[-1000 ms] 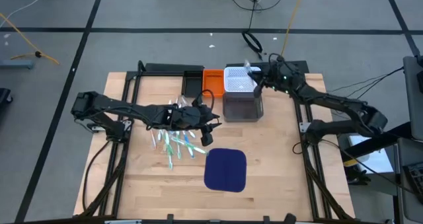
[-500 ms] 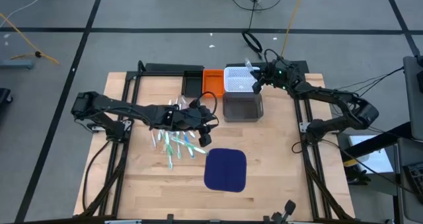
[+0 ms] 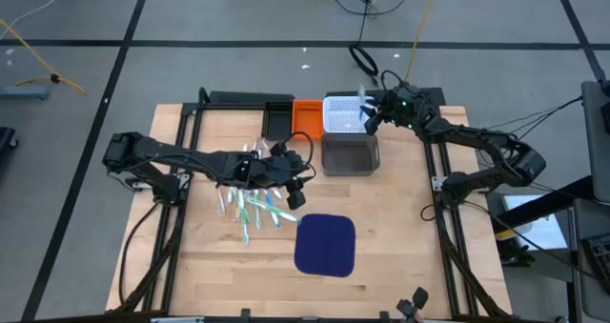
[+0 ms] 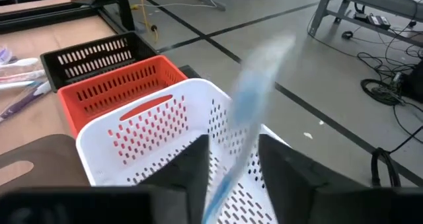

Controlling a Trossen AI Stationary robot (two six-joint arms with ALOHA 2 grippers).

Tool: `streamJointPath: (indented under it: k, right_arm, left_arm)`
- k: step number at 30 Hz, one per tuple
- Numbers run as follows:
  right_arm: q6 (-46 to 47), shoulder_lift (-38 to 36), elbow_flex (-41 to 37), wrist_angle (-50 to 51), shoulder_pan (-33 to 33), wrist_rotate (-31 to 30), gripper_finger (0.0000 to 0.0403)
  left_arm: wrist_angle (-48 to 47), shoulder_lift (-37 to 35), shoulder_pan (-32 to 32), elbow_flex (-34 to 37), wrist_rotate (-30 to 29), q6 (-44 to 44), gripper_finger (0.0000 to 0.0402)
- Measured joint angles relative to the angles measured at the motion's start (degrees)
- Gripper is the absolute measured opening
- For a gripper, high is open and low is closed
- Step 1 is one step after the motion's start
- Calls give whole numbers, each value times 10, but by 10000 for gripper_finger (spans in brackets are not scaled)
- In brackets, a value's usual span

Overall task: Pick & Place Toothbrushes
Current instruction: Put the blue toothbrush into the white basket

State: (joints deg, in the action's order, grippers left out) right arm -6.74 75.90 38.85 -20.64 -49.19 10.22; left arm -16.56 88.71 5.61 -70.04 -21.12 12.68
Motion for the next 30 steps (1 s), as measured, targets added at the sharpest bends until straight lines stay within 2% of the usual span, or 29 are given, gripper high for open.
streamJointPath:
  k: [7,15,23,30]
  right_arm:
    - [0,0,0,1,0,2,181]
    - [0,0,0,8,14,4,176]
    - [0,0,0,10,81,5,177]
    - [0,0,0,25,158,5,173]
  left_arm:
    - [-12,0,0,0,0,13,131]
    - [-55,0,0,0,-21,32,131]
    - [-159,0,0,0,-34,22,131]
    - [-276,0,-22,14,-21,-31,131]
